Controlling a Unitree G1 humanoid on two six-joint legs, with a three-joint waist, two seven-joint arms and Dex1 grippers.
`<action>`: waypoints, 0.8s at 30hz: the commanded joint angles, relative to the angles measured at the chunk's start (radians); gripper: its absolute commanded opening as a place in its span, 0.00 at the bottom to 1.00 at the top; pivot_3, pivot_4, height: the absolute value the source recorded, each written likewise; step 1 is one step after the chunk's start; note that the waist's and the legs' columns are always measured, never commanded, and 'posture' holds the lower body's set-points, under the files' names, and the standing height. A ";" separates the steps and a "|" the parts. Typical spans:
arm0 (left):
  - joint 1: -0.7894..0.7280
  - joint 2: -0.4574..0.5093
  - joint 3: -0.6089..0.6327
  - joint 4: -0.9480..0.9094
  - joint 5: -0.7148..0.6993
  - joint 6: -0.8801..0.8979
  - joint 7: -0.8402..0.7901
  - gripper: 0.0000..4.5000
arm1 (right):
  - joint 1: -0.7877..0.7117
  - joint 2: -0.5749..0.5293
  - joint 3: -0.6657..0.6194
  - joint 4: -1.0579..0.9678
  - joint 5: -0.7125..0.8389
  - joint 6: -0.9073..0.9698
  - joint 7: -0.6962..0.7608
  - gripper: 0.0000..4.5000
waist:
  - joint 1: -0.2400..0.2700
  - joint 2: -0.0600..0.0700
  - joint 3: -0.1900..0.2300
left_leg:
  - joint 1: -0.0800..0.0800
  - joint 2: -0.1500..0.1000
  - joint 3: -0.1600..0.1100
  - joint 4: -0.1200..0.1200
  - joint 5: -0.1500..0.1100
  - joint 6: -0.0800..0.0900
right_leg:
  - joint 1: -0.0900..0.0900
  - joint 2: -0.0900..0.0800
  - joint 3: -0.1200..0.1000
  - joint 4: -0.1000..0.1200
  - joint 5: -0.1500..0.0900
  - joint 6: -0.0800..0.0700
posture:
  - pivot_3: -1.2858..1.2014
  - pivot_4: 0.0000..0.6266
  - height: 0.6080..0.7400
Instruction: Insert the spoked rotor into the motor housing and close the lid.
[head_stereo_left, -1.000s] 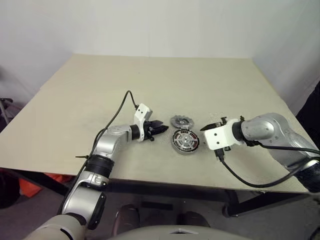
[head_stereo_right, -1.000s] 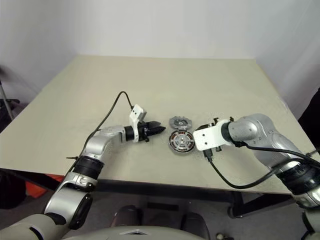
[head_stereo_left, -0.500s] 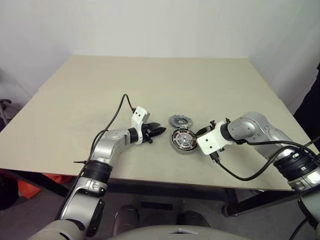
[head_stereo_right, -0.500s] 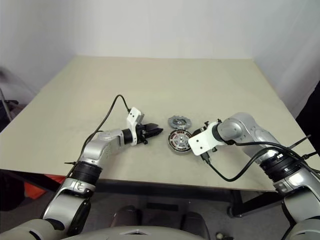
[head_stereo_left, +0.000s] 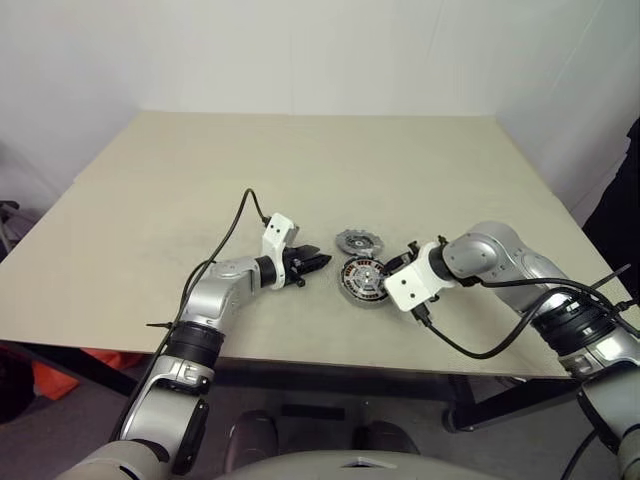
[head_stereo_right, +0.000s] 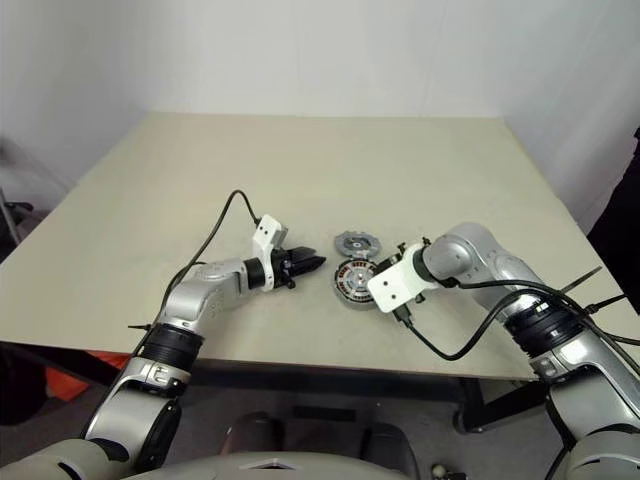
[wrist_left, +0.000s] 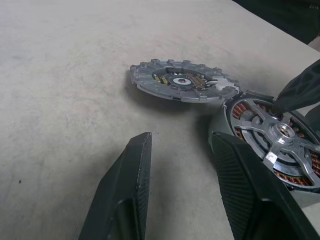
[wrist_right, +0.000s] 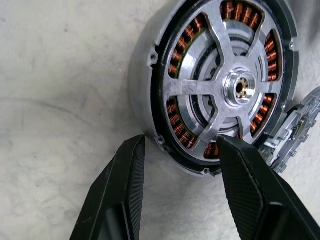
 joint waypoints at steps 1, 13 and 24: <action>-0.017 0.002 0.016 -0.019 -0.007 -0.007 0.009 0.45 | -0.011 0.004 0.015 0.034 -0.010 -0.042 0.014 0.38 | 0.000 0.000 0.000 | 0.001 0.000 0.000 0.000 0.000 0.000 | 0.001 0.000 0.000 0.000 0.000 0.000 | 0.52 0.00 1.00; -0.008 0.007 0.020 -0.012 -0.003 -0.018 0.024 0.45 | 0.007 0.038 -0.053 0.024 0.044 0.022 -0.022 0.00 | -0.002 0.000 0.000 | 0.004 0.000 0.000 0.000 0.000 0.000 | 0.004 0.000 0.000 0.000 0.000 0.000 | 0.52 0.00 1.00; 0.011 0.038 0.051 -0.017 -0.005 -0.017 0.052 0.45 | 0.006 0.219 -0.117 -0.124 0.162 0.468 -0.005 0.00 | -0.018 0.000 0.000 | -0.003 0.004 0.000 -0.001 0.001 -0.002 | -0.006 0.004 0.000 0.002 0.001 -0.003 | 0.52 0.00 1.00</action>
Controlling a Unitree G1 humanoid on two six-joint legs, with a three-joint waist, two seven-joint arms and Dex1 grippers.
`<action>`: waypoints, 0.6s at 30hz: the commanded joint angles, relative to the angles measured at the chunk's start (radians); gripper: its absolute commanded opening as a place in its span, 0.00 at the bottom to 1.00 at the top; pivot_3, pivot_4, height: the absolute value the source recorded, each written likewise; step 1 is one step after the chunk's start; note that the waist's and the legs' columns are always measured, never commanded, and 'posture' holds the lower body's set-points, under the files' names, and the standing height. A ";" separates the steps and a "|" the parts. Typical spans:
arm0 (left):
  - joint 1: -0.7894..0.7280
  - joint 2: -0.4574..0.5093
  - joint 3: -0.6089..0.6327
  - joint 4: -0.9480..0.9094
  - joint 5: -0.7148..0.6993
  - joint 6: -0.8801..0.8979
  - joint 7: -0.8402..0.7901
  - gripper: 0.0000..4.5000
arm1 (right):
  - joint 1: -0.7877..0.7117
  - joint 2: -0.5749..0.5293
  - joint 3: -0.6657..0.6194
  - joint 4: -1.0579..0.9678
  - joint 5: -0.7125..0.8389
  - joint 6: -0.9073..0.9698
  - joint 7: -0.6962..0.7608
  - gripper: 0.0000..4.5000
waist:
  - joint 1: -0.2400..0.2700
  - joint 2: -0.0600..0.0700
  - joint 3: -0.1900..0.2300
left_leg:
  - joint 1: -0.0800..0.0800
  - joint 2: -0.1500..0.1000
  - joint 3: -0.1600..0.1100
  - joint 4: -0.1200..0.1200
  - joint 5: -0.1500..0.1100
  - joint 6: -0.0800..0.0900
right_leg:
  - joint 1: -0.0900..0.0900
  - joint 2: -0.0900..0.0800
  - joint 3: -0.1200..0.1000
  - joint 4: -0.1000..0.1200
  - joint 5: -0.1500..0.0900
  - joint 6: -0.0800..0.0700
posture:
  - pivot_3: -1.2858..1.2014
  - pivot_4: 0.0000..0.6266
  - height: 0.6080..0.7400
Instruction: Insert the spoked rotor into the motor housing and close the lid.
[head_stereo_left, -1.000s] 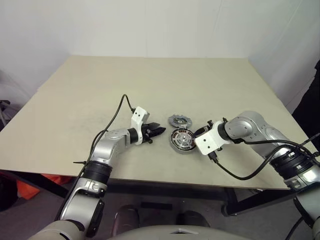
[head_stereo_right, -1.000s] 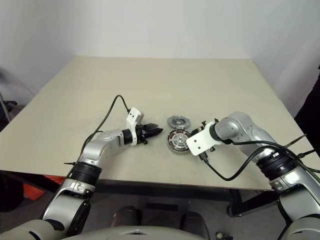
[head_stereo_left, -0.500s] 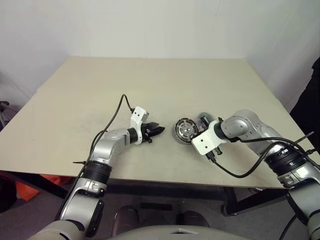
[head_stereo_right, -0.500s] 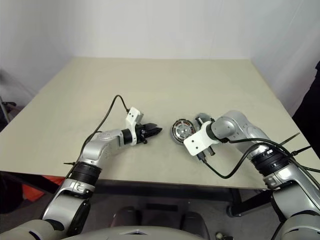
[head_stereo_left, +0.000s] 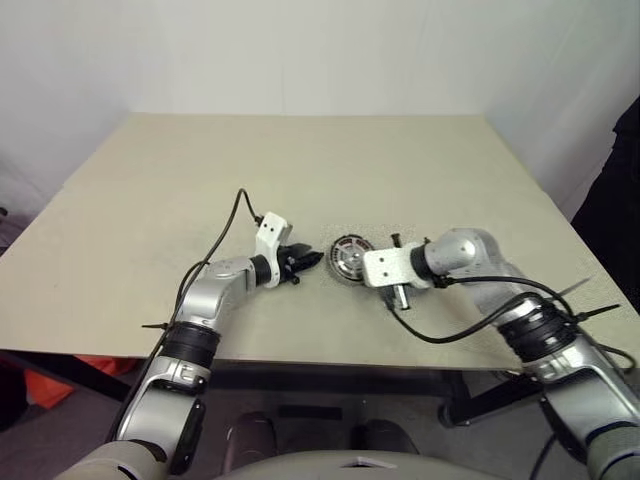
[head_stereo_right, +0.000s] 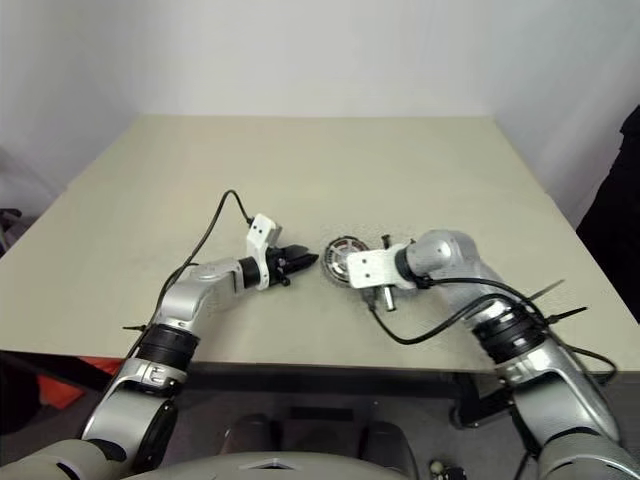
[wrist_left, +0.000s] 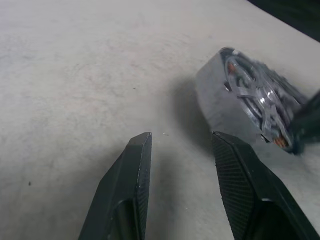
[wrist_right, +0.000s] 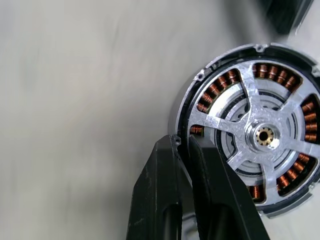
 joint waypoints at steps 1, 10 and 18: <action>0.013 0.034 0.037 -0.024 -0.005 -0.013 0.005 0.45 | -0.047 0.015 -0.028 -0.062 0.028 0.054 -0.013 0.00 | 0.003 0.000 0.000 | -0.003 0.000 0.000 0.001 0.000 0.000 | -0.003 0.000 0.000 0.000 0.000 0.000 | 0.52 0.00 1.00; 0.067 0.158 0.148 -0.028 -0.020 -0.014 0.029 0.45 | -0.106 0.105 0.026 -0.004 0.015 0.064 -0.052 0.00 | 0.000 0.000 0.000 | -0.011 0.001 0.000 0.002 0.001 0.000 | -0.011 0.000 -0.001 0.004 -0.001 -0.002 | 0.52 0.00 1.00; 0.091 0.168 0.178 -0.060 -0.024 -0.003 0.051 0.45 | -0.129 0.154 0.080 0.078 -0.004 0.029 -0.079 0.00 | 0.005 -0.001 0.000 | -0.011 0.000 0.000 0.003 0.001 -0.002 | -0.011 -0.001 -0.001 0.006 -0.001 -0.002 | 0.52 0.00 1.00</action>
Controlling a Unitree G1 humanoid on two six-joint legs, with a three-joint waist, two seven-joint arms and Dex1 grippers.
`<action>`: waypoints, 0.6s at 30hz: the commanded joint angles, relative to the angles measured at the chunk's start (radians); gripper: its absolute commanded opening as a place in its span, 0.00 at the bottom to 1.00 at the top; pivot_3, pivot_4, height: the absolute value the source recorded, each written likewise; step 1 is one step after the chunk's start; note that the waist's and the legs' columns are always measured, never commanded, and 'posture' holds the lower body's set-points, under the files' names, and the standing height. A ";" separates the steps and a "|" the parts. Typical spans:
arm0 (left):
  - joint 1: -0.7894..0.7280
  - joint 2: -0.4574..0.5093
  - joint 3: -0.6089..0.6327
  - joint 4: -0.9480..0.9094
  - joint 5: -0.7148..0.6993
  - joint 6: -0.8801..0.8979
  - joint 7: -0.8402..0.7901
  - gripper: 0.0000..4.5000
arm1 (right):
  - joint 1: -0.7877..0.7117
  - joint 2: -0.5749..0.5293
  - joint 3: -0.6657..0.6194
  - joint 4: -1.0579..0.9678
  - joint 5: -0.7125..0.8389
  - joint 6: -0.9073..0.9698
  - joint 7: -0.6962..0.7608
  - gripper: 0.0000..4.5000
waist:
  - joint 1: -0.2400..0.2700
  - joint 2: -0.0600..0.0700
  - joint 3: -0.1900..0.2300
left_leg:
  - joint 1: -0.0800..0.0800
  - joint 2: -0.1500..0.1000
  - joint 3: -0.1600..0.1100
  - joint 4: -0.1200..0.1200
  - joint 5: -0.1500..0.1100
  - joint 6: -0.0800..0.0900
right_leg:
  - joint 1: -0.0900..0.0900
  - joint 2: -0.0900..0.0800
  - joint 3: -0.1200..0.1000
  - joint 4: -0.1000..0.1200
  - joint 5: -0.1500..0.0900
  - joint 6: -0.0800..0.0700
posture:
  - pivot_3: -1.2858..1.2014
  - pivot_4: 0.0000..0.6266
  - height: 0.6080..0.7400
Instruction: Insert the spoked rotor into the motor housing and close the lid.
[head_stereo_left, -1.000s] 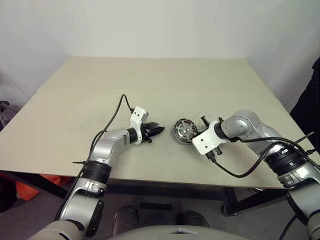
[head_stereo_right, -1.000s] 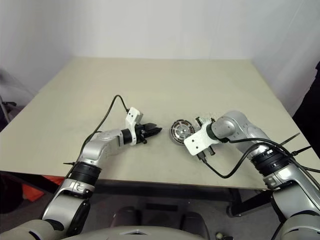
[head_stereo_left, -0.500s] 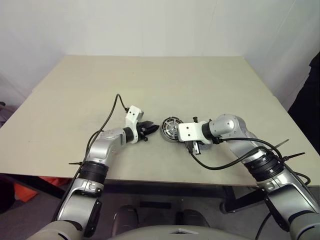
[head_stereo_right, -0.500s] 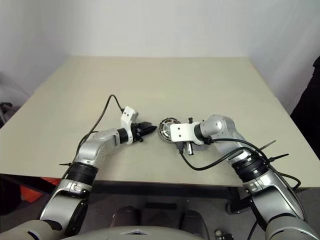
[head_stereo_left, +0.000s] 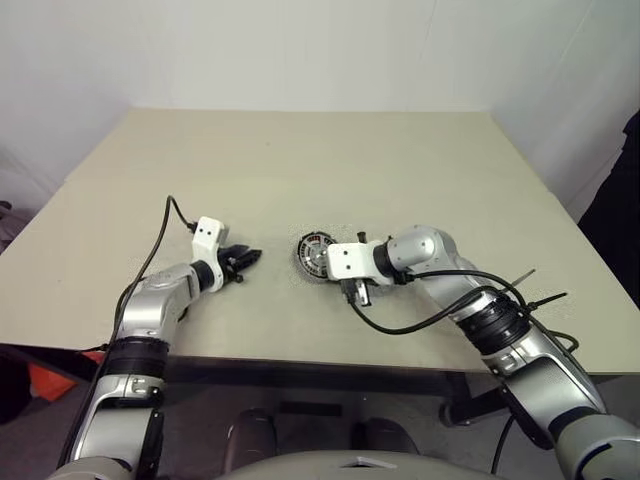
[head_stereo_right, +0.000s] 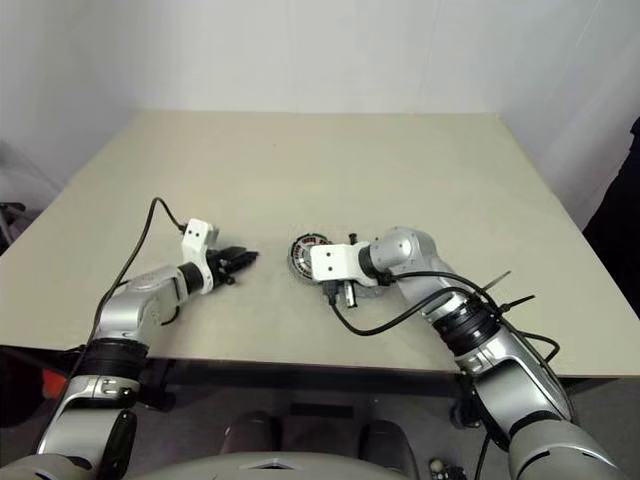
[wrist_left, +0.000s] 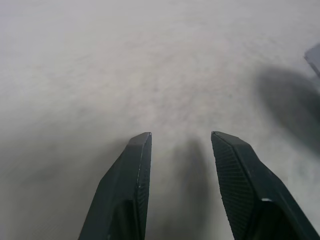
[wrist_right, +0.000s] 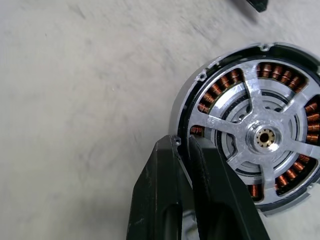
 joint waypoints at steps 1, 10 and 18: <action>-0.006 -0.005 0.011 -0.057 -0.016 -0.003 0.011 0.45 | -0.049 0.015 0.000 0.040 -0.007 -0.042 -0.037 0.00 | 0.000 0.000 0.000 | 0.000 0.000 0.000 0.000 0.000 0.000 | 0.000 0.000 0.000 0.001 0.000 0.000 | 0.52 0.00 1.00; -0.005 -0.034 -0.007 -0.064 -0.010 0.003 0.023 0.45 | -0.052 0.019 -0.052 -0.017 0.017 -0.003 -0.103 0.29 | -0.001 0.000 0.000 | 0.003 0.001 0.000 0.000 0.003 -0.005 | 0.001 0.000 0.000 0.005 0.000 -0.001 | 0.52 0.00 1.00; -0.052 -0.063 -0.044 -0.022 -0.001 -0.024 -0.011 0.45 | 0.018 0.054 -0.240 -0.231 0.142 0.288 -0.206 0.29 | 0.006 -0.001 0.000 | 0.003 0.001 -0.001 0.000 0.003 -0.005 | 0.001 0.001 0.000 0.004 0.000 -0.001 | 0.52 0.00 1.00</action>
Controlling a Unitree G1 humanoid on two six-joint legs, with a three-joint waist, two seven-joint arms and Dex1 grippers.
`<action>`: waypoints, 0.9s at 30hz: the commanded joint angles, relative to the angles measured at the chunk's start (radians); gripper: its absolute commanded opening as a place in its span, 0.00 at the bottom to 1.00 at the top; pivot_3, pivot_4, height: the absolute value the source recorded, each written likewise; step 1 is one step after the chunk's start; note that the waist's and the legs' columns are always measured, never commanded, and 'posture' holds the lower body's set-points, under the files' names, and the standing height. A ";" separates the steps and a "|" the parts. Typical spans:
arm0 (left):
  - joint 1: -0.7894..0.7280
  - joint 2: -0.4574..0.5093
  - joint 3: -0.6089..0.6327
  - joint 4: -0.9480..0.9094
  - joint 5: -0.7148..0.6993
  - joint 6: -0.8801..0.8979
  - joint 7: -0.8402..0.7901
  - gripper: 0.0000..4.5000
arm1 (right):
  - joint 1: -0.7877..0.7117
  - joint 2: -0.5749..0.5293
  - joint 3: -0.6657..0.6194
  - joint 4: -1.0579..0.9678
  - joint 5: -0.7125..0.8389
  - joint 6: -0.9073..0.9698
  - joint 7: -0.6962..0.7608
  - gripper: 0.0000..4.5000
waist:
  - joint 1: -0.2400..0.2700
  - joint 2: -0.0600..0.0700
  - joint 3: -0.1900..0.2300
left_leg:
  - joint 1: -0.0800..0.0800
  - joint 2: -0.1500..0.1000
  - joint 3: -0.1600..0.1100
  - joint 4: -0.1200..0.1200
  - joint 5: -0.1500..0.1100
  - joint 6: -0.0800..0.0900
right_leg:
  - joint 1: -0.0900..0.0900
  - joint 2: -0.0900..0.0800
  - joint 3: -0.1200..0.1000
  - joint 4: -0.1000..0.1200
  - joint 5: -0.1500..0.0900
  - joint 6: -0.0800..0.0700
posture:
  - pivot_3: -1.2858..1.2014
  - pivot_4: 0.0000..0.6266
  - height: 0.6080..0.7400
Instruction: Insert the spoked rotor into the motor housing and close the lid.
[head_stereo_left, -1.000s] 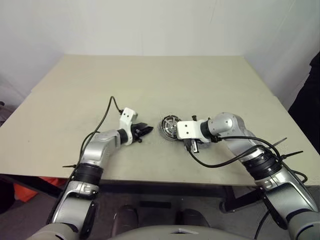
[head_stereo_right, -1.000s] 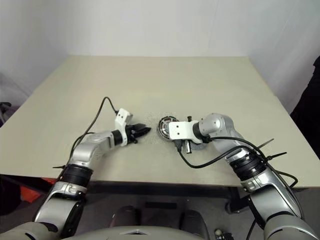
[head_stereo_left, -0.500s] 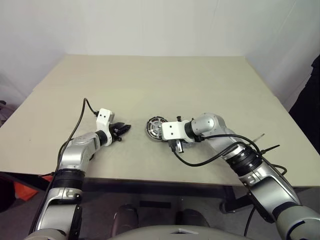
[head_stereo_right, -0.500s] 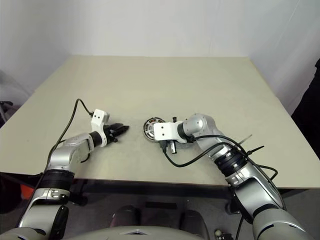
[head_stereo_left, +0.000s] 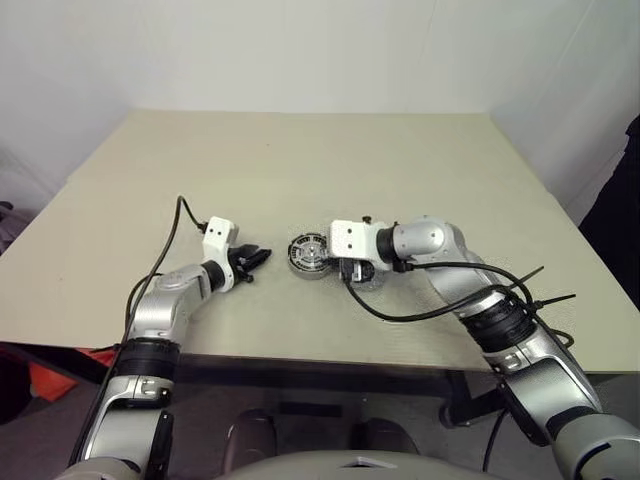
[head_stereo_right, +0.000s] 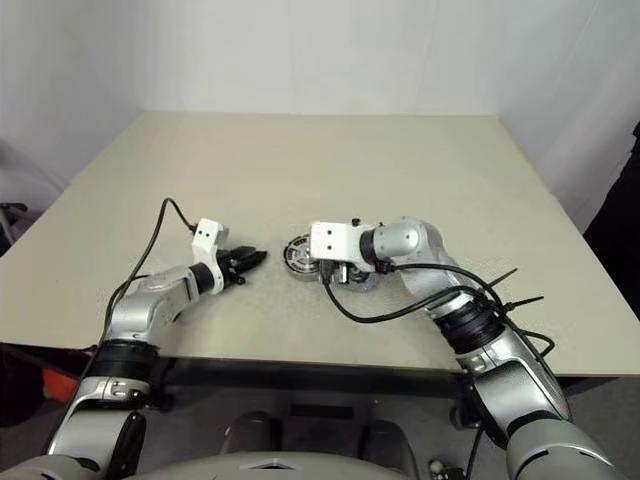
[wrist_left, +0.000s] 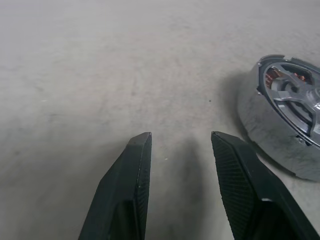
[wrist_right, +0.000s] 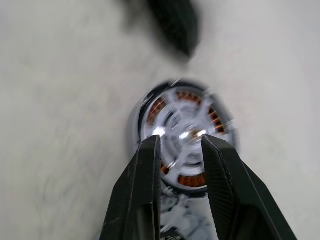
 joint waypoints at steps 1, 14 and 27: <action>-0.048 -0.016 -0.034 -0.008 -0.001 -0.039 -0.038 0.45 | 0.010 0.075 -0.188 -0.092 0.095 0.233 -0.132 0.29 | 0.004 0.000 0.000 | 0.000 0.000 0.000 0.000 0.000 0.000 | 0.000 0.000 0.000 0.000 0.000 0.000 | 0.52 0.00 1.00; -0.167 0.025 -0.133 0.062 0.017 -0.084 -0.247 0.45 | 0.320 0.262 -0.729 -0.530 0.446 1.111 -0.311 0.32 | 0.042 0.001 -0.001 | 0.005 -0.001 0.000 -0.005 0.004 -0.007 | 0.003 0.000 0.001 -0.003 0.000 0.001 | 0.52 0.00 1.00; -0.141 0.062 -0.125 0.067 0.032 -0.097 -0.270 0.45 | 0.403 0.397 -0.928 -0.532 0.585 1.246 -0.428 0.78 | 0.043 0.001 -0.001 | 0.017 -0.003 0.001 -0.019 0.011 -0.020 | 0.007 0.000 0.003 -0.003 -0.005 0.008 | 0.52 0.00 1.00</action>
